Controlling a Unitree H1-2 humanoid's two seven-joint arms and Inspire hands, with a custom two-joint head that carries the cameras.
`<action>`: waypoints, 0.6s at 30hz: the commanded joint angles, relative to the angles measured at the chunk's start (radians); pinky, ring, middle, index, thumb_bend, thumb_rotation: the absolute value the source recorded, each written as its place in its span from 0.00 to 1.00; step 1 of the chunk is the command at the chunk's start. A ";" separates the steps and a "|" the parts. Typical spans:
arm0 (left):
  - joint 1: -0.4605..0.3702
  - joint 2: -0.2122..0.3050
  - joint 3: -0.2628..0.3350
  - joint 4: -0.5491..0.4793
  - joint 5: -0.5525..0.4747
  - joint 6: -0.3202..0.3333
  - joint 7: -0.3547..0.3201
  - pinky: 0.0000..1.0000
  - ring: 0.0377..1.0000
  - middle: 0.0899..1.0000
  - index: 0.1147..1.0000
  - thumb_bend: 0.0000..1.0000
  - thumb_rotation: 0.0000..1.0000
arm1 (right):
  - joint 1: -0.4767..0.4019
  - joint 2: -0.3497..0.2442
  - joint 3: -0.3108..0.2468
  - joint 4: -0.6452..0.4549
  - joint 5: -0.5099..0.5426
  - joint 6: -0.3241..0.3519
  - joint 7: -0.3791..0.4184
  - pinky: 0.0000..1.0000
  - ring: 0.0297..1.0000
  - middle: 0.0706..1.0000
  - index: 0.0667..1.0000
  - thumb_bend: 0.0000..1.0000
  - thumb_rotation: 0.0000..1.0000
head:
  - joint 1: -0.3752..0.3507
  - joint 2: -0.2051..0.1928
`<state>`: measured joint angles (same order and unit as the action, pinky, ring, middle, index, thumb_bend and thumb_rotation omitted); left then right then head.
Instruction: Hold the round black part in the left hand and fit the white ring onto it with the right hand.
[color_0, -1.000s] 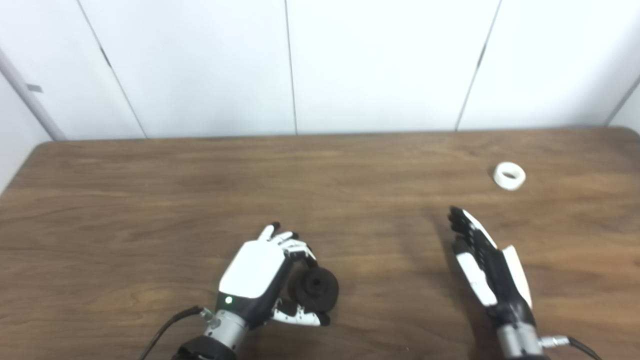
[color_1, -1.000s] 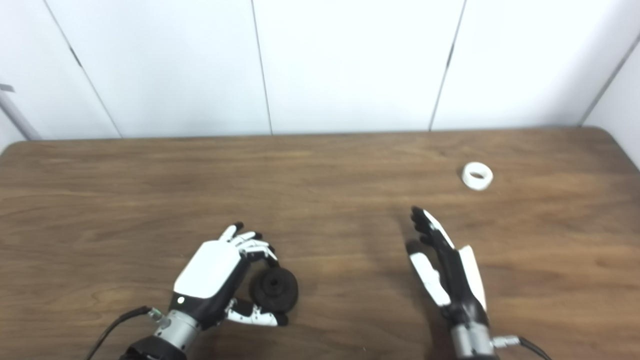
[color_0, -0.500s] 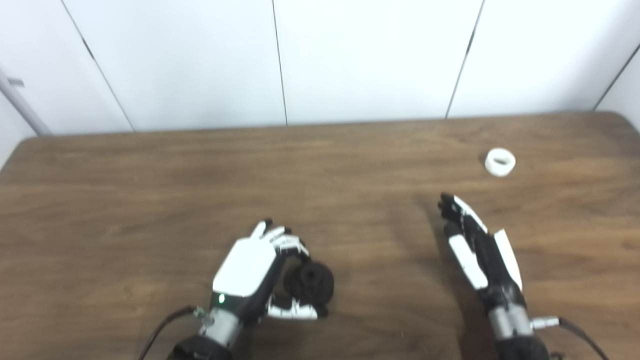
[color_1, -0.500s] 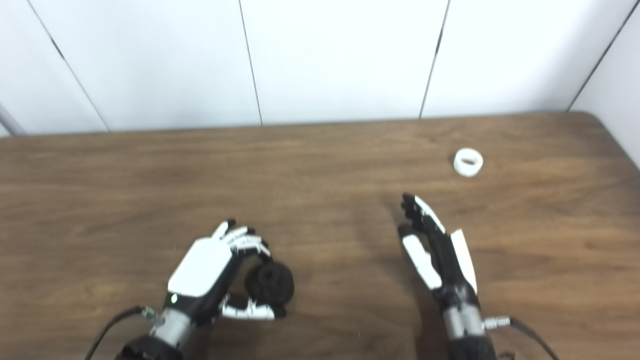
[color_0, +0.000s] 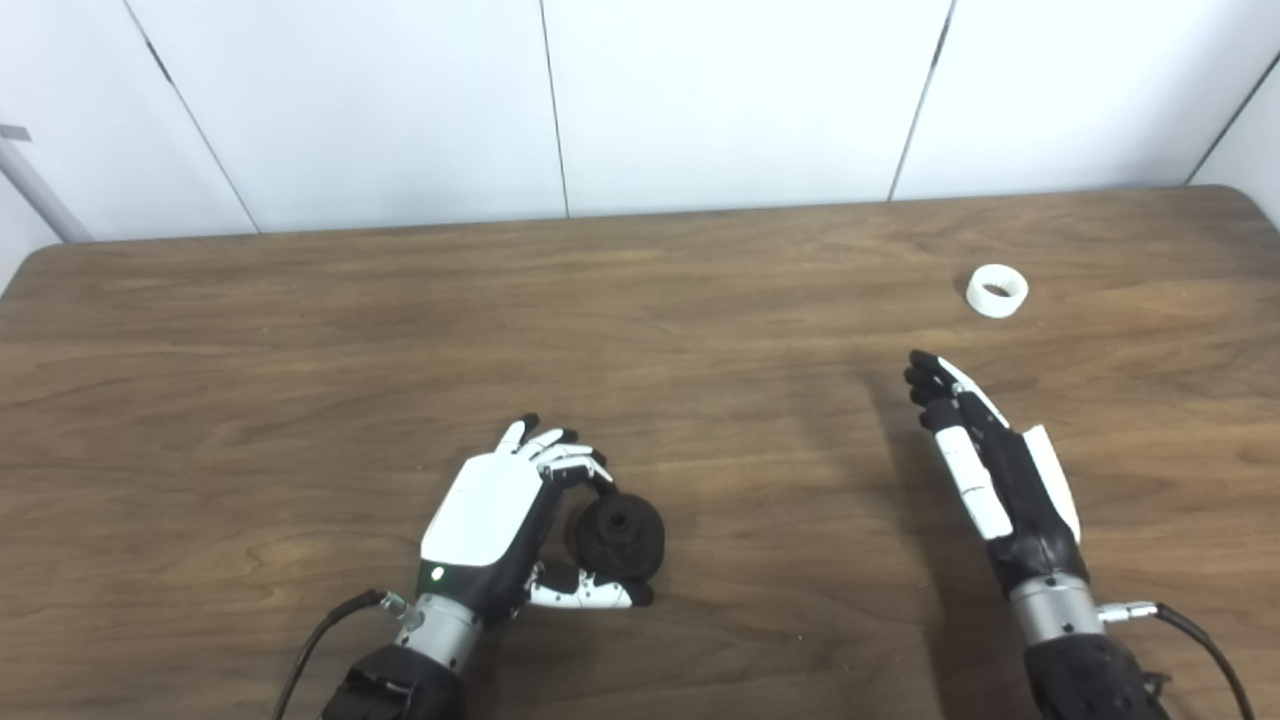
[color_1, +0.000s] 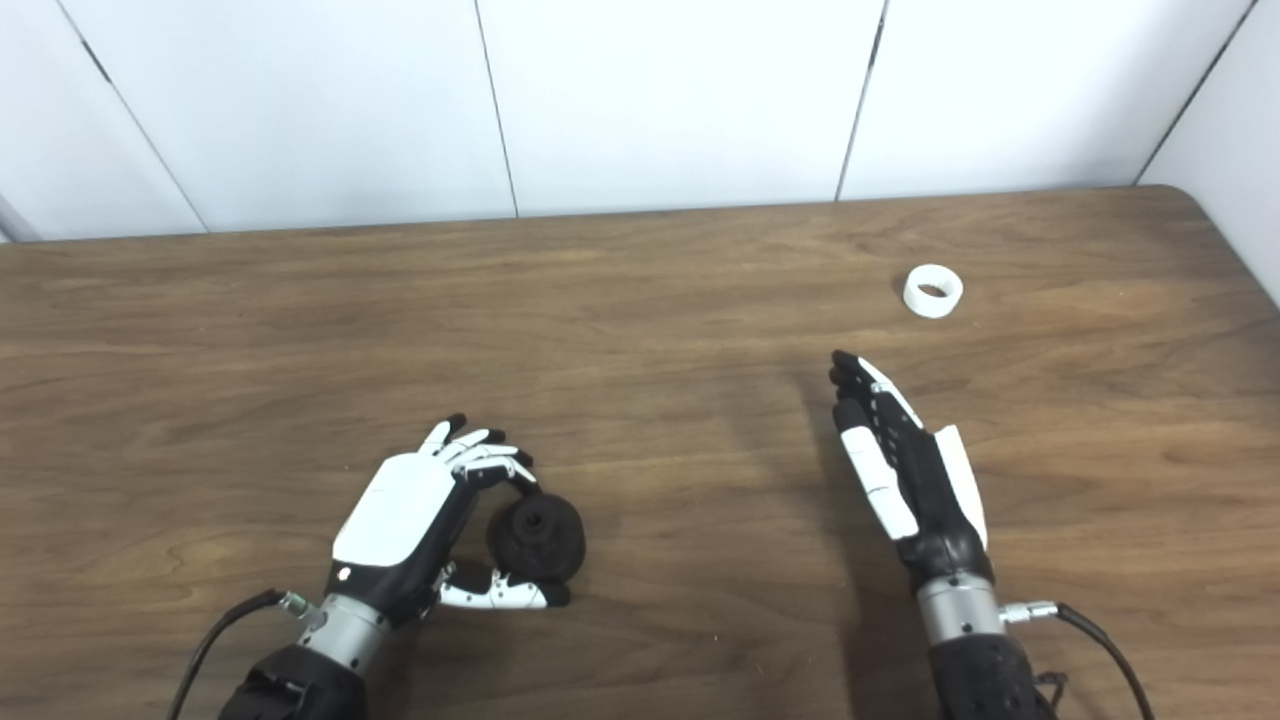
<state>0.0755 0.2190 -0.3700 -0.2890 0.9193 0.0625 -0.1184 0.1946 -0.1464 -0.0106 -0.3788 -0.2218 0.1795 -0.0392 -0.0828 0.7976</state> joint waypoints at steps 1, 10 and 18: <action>0.006 0.013 0.001 0.013 0.021 0.006 -0.013 1.00 0.88 0.74 0.42 0.52 0.05 | -0.037 -0.014 -0.019 -0.043 -0.006 -0.007 0.001 0.86 0.89 0.87 0.86 0.52 0.98 | 0.000 0.000; 0.011 0.020 0.006 -0.001 0.021 0.011 -0.028 1.00 0.88 0.75 0.42 0.52 0.05 | -0.155 -0.079 -0.068 -0.072 -0.132 0.101 -0.008 0.81 0.85 0.85 0.82 0.59 0.62 | -0.037 0.001; 0.017 0.031 0.021 -0.015 0.014 0.020 -0.054 1.00 0.88 0.75 0.42 0.52 0.05 | -0.260 -0.154 -0.092 -0.031 -0.294 0.129 -0.032 0.84 0.86 0.84 0.74 0.75 0.32 | -0.085 0.003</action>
<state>0.0806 0.2248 -0.3561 -0.2999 0.9211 0.0632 -0.1389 -0.0199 -0.2701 -0.0886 -0.4055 -0.4753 0.3267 -0.0451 -0.1671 0.7992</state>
